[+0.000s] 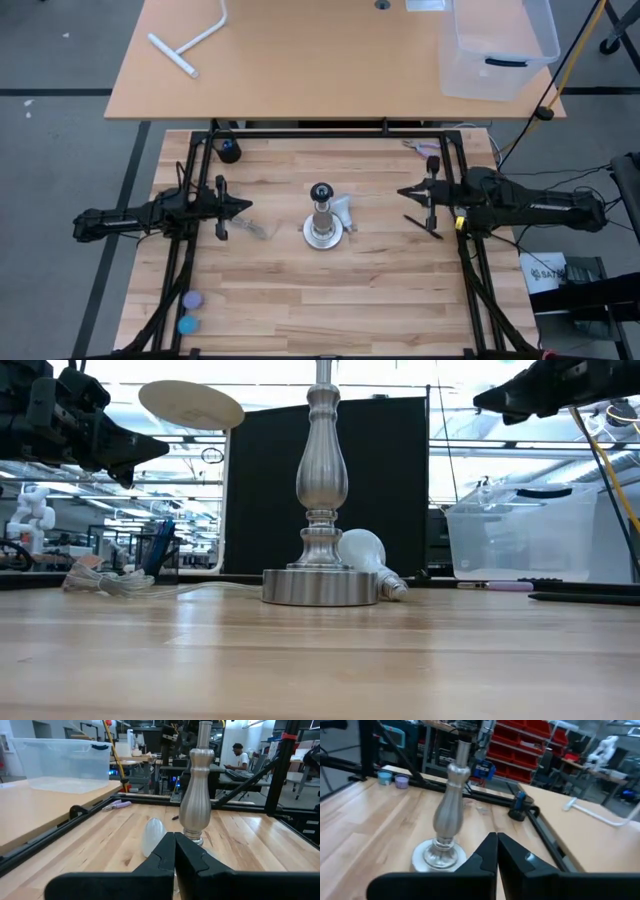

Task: Screw lightbulb
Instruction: Return to Home Position

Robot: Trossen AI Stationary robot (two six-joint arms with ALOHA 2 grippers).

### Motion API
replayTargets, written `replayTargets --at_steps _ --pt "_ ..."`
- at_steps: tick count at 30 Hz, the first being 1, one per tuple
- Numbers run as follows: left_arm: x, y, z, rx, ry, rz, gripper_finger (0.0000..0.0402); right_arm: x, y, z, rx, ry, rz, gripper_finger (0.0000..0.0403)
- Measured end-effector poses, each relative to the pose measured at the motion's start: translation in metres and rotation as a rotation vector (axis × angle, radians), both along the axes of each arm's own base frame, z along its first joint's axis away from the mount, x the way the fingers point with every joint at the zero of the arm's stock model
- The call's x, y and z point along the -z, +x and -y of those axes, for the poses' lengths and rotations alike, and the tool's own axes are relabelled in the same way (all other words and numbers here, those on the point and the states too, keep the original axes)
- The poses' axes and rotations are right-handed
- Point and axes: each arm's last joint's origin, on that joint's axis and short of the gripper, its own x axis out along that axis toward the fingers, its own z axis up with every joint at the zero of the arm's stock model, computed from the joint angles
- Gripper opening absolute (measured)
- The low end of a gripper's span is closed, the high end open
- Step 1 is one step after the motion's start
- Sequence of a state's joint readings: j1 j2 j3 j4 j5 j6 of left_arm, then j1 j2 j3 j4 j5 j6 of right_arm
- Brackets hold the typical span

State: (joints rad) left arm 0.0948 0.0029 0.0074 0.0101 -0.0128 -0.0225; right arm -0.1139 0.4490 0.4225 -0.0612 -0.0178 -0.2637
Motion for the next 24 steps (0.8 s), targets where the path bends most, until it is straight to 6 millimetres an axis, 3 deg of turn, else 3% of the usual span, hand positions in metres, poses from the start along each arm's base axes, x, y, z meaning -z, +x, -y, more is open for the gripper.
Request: replayTargets --at_steps 7,18,24 --pt "-0.002 0.000 0.000 0.000 -0.022 0.020 0.0002 -0.002 -0.022 -0.001 0.058 -0.041 0.075 0.0001" --pt "-0.005 0.000 0.000 0.001 -0.020 0.052 0.0002 0.071 -0.025 -0.001 0.066 0.039 0.266 0.0000" --pt "-0.005 0.000 0.000 0.000 -0.022 0.052 0.0002 0.080 -0.023 -0.003 -0.001 0.089 0.244 0.0000"
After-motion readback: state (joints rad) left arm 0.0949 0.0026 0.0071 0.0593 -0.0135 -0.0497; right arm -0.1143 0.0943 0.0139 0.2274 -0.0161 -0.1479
